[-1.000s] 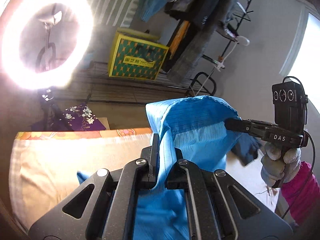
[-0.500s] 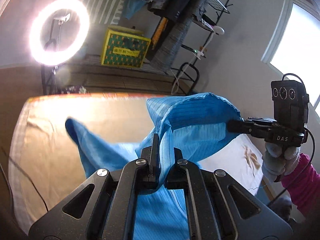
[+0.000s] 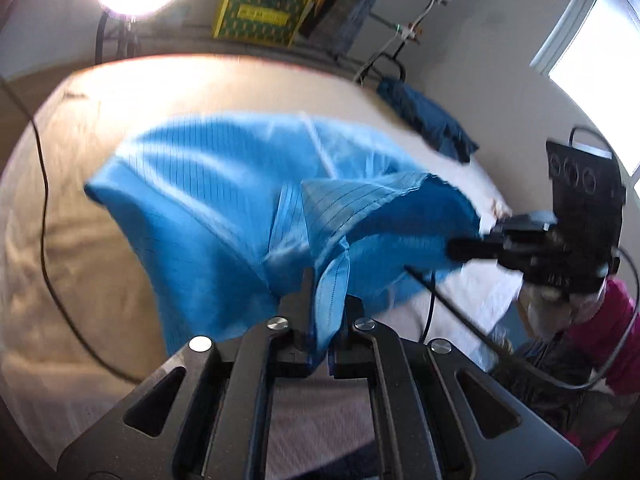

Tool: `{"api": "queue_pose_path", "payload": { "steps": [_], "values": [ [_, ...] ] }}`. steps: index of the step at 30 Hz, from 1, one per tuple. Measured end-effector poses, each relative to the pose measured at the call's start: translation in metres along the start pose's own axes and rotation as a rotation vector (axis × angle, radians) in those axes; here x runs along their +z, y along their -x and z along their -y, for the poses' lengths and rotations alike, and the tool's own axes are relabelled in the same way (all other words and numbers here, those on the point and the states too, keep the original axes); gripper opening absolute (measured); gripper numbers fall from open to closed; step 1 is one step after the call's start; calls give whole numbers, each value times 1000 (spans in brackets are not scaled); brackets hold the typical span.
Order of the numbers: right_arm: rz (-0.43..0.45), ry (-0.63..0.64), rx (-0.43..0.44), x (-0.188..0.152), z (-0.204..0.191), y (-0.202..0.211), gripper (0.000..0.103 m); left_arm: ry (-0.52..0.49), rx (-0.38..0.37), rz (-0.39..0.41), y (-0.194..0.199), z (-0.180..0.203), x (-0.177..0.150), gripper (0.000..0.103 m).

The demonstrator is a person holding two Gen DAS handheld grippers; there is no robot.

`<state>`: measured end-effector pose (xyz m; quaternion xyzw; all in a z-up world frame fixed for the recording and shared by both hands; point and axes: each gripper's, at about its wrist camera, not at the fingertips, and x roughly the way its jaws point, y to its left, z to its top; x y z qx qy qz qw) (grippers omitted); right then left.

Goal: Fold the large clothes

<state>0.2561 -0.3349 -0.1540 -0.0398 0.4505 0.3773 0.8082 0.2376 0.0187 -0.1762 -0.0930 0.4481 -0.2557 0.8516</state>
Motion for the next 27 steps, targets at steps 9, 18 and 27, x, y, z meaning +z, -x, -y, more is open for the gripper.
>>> {"api": "queue_pose_path", "payload": {
  "steps": [9,18,27],
  "values": [
    [64,-24,7,-9,7,54,16,-32,52,28,51,17,-18,19],
    [321,-3,-15,-18,-19,185,24,20,-3,266,195,54,-19,37],
    [505,40,-75,-19,-46,302,39,16,-9,429,331,108,15,39]
  ]
}}
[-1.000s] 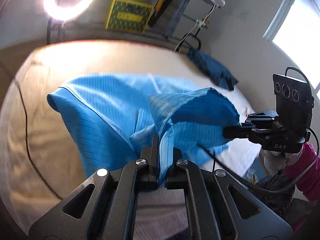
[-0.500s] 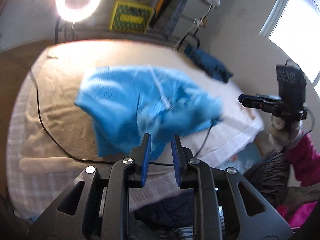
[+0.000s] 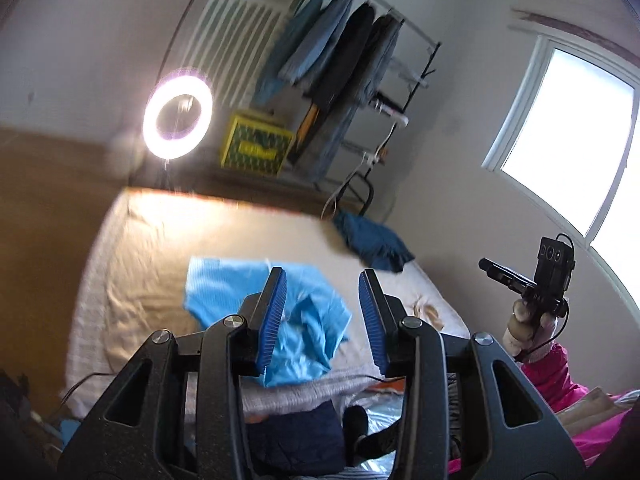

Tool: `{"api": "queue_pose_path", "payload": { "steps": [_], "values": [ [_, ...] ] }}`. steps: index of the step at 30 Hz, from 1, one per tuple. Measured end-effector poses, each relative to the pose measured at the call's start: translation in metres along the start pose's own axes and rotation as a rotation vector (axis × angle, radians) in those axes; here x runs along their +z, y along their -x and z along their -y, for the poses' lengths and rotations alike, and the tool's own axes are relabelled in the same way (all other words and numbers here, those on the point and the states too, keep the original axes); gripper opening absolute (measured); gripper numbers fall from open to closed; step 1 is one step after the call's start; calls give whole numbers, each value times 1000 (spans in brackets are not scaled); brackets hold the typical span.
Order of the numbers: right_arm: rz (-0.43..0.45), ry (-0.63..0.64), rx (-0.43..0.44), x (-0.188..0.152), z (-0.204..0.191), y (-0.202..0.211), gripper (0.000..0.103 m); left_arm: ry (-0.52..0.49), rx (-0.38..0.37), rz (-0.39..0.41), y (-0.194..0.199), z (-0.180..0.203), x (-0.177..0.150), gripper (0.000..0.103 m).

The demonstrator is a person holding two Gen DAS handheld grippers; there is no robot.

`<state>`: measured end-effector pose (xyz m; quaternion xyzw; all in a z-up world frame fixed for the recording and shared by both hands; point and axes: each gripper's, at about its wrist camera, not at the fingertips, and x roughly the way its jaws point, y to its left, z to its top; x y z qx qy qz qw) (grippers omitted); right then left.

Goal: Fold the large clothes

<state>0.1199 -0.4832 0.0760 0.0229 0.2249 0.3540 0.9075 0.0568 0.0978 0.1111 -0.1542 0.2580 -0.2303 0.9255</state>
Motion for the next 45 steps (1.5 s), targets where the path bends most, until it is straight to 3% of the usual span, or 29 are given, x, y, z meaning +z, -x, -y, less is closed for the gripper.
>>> {"api": "queue_pose_path", "payload": {
  "steps": [6,8,13,17,22,27,32,35,36,37,38,40,41,44,45],
  "values": [
    [74,22,-14,23,-2,32,39,-38,21,53,31,20,44,49],
    [78,24,-32,25,2,30,39,-26,31,58,23,13,44,59],
    [5,-78,-31,-3,28,-6,46,94,37,-6,-40,-39,13,59],
    [-76,-146,-69,-37,52,-48,57,257,47,-80,-109,-100,-25,59],
    [-198,-264,-102,-78,93,-113,57,433,67,-194,-190,-168,-65,59],
    [-309,-422,-135,-119,137,-173,58,550,86,-249,-239,-209,-95,59],
    [-356,-593,-80,-156,167,-208,58,622,54,-298,-276,-229,-111,59],
    [-344,-712,-1,-176,186,-220,58,641,48,-307,-290,-238,-116,59],
    [-342,-728,6,-177,188,-222,58,651,42,-306,-293,-240,-118,57],
    [-341,-743,13,-180,191,-223,58,664,29,-308,-297,-243,-121,49],
    [-341,-752,24,-182,194,-226,58,674,25,-313,-302,-245,-123,33],
    [-337,-757,52,-180,195,-227,54,680,26,-323,-307,-249,-126,14],
    [-339,-752,73,-179,195,-228,44,678,28,-327,-309,-250,-128,7],
    [-359,-735,114,-175,191,-233,5,653,26,-326,-311,-246,-129,2],
    [-357,-721,109,-173,188,-231,5,642,25,-325,-309,-244,-129,2]
  ]
}}
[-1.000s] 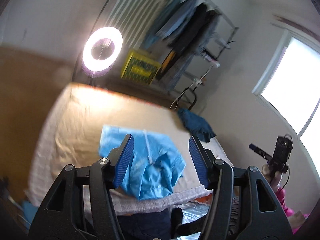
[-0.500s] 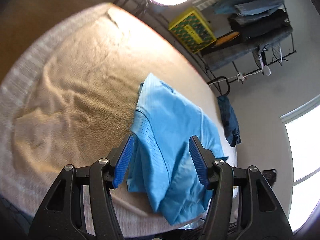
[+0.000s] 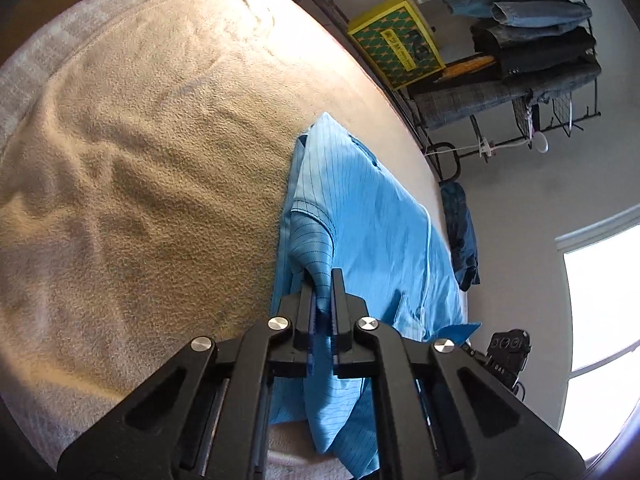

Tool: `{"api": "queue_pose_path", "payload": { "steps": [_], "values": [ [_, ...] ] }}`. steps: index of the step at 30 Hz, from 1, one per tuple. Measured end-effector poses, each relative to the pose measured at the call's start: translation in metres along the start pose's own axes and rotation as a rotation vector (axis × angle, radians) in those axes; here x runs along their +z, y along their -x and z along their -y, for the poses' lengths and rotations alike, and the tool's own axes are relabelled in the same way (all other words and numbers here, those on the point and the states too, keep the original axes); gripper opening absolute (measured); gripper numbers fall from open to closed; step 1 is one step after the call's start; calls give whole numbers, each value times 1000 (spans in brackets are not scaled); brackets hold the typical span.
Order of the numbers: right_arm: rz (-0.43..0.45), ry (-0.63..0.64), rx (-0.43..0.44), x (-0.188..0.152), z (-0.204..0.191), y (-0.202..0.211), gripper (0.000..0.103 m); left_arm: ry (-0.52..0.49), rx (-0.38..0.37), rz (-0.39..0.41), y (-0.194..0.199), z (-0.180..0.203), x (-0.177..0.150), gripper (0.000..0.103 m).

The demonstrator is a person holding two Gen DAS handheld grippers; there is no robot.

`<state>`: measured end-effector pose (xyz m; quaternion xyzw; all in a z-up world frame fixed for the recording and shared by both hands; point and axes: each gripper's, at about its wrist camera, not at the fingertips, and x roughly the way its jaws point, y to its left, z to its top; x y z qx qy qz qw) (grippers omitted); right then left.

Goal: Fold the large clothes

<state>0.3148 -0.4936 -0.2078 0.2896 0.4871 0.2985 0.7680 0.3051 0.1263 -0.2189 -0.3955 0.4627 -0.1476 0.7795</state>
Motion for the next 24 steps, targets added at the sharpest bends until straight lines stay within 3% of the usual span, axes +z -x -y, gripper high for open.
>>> {"api": "queue_pose_path", "payload": {
  "steps": [5,10,12,14,17,20,24],
  "values": [
    [-2,21,-11,-5,-11,14,2,-19,16,5,13,0,-13,1],
    [-41,75,-113,-11,-6,4,4,-38,102,-17,-1,-9,-17,2],
    [-52,97,-146,-11,-11,9,9,-45,136,-27,-1,-5,-16,12],
    [-35,145,-202,-7,-20,16,9,-104,174,4,10,7,-16,15],
    [62,245,-273,-8,-42,41,11,-192,241,103,35,31,-22,15],
    [93,332,-149,-16,-68,55,11,-257,169,139,46,60,-35,15],
    [-4,432,-2,-26,-101,32,11,-365,25,47,22,103,-70,15]
  ]
}}
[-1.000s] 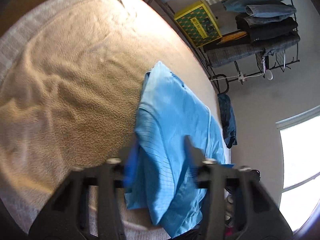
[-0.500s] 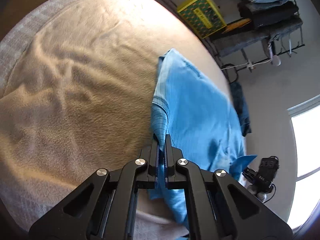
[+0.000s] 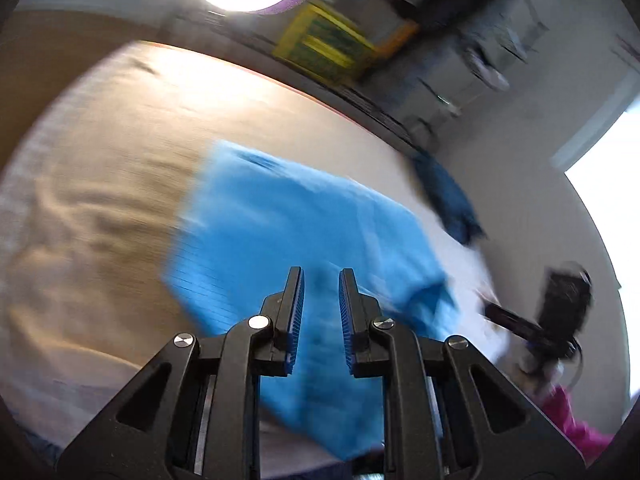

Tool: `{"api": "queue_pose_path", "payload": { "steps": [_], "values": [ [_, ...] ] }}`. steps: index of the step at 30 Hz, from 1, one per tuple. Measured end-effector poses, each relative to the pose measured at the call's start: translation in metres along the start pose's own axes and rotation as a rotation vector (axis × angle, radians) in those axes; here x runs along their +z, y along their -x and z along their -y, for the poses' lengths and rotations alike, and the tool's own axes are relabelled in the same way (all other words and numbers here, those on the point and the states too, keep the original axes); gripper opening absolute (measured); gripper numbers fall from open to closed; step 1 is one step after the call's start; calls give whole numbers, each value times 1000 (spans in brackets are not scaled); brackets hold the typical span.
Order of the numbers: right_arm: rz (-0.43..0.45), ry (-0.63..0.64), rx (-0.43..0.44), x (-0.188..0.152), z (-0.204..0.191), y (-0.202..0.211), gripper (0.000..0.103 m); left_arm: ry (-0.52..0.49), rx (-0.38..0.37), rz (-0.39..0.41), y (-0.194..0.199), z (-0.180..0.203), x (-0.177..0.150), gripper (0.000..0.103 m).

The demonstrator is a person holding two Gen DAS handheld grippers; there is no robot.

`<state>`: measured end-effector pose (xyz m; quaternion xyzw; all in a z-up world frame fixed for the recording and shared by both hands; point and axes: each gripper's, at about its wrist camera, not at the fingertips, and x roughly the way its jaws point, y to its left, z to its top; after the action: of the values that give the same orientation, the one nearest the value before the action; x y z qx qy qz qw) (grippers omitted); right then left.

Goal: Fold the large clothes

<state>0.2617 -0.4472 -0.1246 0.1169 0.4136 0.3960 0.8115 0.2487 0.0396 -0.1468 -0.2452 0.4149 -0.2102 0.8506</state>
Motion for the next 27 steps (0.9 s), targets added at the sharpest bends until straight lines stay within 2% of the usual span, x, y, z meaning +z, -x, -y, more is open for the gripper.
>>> {"api": "queue_pose_path", "payload": {
  "steps": [2,6,9,11,13,16,19,22,24,27],
  "values": [
    [-54,39,25,2,-11,-19,11,-35,-29,-54,-19,15,-9,15],
    [-122,62,61,10,-16,-47,11,-52,5,-148,-57,20,-21,15],
    [-128,34,54,23,-10,-65,11,-47,48,-175,-71,12,-26,15],
    [-126,5,-13,33,6,-75,11,-57,80,-190,-77,8,-29,15],
    [-165,-19,-151,35,24,-84,11,-45,84,-195,-78,4,-30,15],
    [-156,-43,-188,33,36,-73,11,-60,96,-169,-71,9,-28,15],
    [-97,6,-207,31,20,-46,11,-57,55,-139,-60,17,-24,15],
    [-80,103,-171,14,-10,-24,11,-38,-10,-143,-63,24,-18,15],
    [-93,167,-178,2,-27,-26,24,-31,-34,-160,-71,29,-14,15],
    [-140,239,-211,-19,-42,-41,30,-18,-60,-190,-85,34,-11,15]
  ]
}}
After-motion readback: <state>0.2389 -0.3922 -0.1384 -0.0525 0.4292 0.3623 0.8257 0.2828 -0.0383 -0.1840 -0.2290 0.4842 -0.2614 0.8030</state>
